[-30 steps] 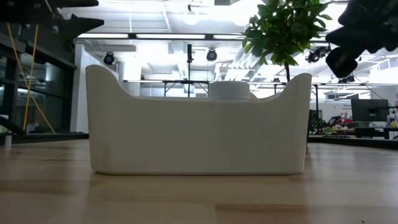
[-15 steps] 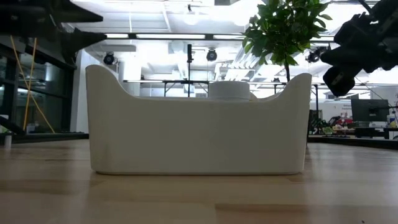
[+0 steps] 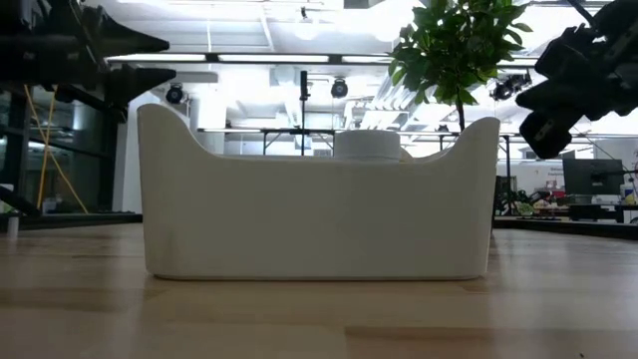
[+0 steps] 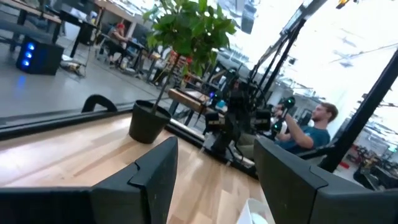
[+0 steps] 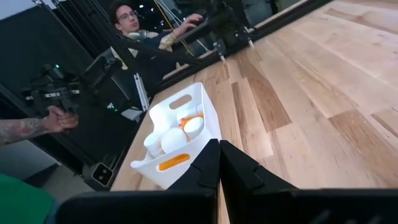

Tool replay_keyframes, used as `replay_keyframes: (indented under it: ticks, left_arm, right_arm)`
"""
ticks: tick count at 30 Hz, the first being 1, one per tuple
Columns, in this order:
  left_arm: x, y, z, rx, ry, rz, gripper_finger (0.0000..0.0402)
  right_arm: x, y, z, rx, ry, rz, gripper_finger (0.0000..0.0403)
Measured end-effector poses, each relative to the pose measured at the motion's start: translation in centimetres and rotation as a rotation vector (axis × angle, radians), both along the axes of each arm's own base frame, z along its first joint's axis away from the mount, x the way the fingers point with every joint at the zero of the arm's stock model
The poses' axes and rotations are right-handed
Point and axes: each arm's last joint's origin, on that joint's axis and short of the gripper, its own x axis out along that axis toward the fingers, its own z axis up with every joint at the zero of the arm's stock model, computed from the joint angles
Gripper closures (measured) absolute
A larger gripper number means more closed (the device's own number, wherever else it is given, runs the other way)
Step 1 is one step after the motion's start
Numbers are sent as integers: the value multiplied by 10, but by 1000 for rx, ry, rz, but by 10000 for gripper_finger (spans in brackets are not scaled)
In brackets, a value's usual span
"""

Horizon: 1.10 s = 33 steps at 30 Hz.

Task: Pick and place pill bottles into a basket
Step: Return to Home Position

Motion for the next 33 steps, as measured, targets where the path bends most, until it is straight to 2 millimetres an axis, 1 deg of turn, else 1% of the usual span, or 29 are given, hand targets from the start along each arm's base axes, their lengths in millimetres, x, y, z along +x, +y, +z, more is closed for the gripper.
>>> replay_keyframes:
  ticks: [4, 10, 16, 22, 26, 27, 31, 33]
  left_arm:
    - [0, 0, -2, 11, 20, 12, 158]
    - [1, 0, -9, 9, 95, 12, 158]
    - [2, 0, -15, 55, 167, 4, 158]
    - [2, -3, -19, 177, 224, -99, 158]
    - [3, -5, -20, 194, 238, -154, 158]
    - [3, -5, -21, 192, 244, -161, 158]
    - [3, -5, -22, 191, 256, -168, 158]
    - [3, -5, -23, 191, 267, -169, 158]
  right_arm:
    - [-1, 0, -3, -6, 31, 3, 403]
    - [-1, 1, -6, -39, 60, 28, 403]
    - [-1, 1, -6, -121, 46, 57, 403]
    - [-2, 1, -6, -173, 37, 64, 403]
    - [-1, -1, -7, -180, 50, -5, 403]
    - [-1, -1, -7, -160, 55, -20, 403]
    - [-1, 1, -7, 58, 84, 0, 402]
    - [-1, 1, -7, 133, 97, -8, 402]
